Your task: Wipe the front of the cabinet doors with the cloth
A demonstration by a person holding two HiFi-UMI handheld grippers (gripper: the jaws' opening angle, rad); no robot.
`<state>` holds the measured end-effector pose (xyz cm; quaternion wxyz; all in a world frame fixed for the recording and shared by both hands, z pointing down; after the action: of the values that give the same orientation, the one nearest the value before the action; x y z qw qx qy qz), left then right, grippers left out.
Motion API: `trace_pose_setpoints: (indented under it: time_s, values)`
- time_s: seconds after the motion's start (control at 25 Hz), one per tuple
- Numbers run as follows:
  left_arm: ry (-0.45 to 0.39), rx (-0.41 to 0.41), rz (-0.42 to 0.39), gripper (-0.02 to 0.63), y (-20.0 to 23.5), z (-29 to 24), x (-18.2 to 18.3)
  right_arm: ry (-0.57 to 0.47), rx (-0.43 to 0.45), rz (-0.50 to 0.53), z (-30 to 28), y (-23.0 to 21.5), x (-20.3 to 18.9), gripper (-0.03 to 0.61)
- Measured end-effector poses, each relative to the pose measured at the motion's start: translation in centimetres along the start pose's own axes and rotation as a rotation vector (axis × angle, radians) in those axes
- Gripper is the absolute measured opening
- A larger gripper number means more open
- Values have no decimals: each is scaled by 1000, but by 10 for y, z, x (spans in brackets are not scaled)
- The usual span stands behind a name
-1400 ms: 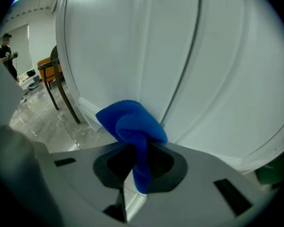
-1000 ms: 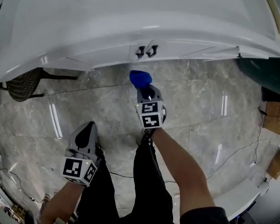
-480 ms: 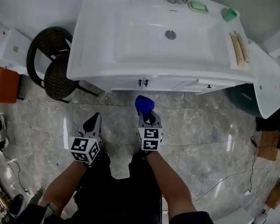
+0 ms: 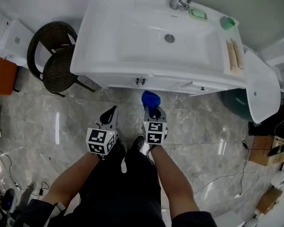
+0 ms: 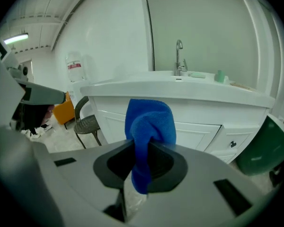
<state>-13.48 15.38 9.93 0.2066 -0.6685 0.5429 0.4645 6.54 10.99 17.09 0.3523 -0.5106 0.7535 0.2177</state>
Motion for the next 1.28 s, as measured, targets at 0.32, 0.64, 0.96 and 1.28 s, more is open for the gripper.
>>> trace_pose_setpoints:
  time_s: [0.32, 0.64, 0.96, 1.28]
  values:
    - [47, -53, -111, -2, 18, -38, -32, -26, -3, 55, -69, 18, 0, 51]
    - [69, 79, -54, -2, 22, -83, -77, -110, 131, 139, -157, 8, -4, 52]
    - [87, 66, -7, -1, -53, -155, -93, -126, 119, -14, -160, -114, -17, 51]
    - [78, -66, -40, -2, -131, -218, -84, -104, -27, -34, -134, -241, -50, 51]
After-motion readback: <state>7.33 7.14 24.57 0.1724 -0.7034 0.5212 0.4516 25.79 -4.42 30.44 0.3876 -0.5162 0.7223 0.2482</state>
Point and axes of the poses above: the fingertips, and each gripper's own axes: z backward along the fingers, y to its left, x out of its top, the point moved 7 cm from there along z, backward along the fingers, and after that the axes turned 2 degrees about -x, right-handed, at the moved point
